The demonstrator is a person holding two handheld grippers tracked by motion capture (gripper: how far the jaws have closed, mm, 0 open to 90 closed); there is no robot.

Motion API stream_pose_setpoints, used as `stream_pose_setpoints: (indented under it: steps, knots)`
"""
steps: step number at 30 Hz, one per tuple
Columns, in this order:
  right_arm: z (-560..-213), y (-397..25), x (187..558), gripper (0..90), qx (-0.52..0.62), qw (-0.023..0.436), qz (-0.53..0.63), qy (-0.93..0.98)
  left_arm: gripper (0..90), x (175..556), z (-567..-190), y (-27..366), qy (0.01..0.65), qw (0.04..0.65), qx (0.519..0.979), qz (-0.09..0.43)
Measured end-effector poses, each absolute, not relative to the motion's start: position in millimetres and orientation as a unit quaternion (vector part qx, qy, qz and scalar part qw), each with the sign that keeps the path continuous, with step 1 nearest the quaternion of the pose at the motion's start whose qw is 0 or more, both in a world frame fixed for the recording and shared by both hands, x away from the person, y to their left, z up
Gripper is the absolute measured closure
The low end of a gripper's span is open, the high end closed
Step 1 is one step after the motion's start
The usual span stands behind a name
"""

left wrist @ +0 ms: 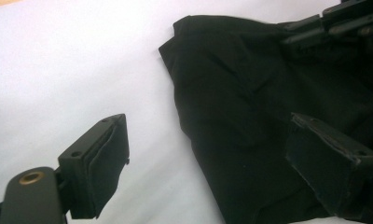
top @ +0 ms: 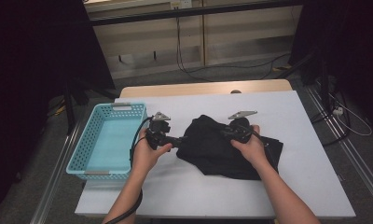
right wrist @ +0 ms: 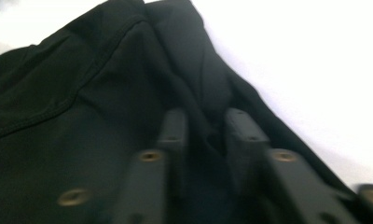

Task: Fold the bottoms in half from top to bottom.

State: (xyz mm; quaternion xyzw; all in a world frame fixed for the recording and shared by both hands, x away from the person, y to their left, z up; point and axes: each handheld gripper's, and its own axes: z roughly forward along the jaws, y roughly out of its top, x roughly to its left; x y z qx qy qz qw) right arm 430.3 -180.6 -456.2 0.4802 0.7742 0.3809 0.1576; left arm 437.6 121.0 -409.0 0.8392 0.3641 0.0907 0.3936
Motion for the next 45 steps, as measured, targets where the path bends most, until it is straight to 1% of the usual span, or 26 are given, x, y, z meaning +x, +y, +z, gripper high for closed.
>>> stream_pose_setpoints:
  steps: [3, 12, 15, 22, 32, 34, 36, 45]
  knots:
    - [-450, -185, 428, 84.0, 0.48, 0.152, 0.392, 0.77, 14.2, 438, -410, 121, 0.364, 0.393, 0.839, 0.096]
    - [-428, -209, 406, 84.3, 0.49, 0.144, 0.403, 0.76, 14.1, 438, -409, 122, 0.364, 0.393, 0.839, 0.095]
    - [-427, -216, 397, 84.1, 0.488, 0.151, 0.395, 0.764, 14.0, 437, -409, 120, 0.363, 0.394, 0.839, 0.094]
    - [-432, -231, 388, 83.1, 0.496, 0.15, 0.384, 0.764, 13.9, 437, -412, 117, 0.361, 0.387, 0.844, 0.091]
    - [-433, -233, 385, 82.7, 0.496, 0.151, 0.386, 0.763, 13.8, 435, -414, 115, 0.361, 0.387, 0.844, 0.091]
    - [-433, -234, 384, 82.7, 0.496, 0.152, 0.386, 0.763, 13.8, 434, -414, 114, 0.363, 0.384, 0.843, 0.1]
    - [-431, -236, 383, 82.8, 0.495, 0.154, 0.387, 0.762, 13.8, 435, -415, 115, 0.355, 0.382, 0.849, 0.088]
    - [-431, -240, 380, 83.6, 0.496, 0.156, 0.387, 0.761, 13.7, 434, -416, 113, 0.352, 0.381, 0.85, 0.092]
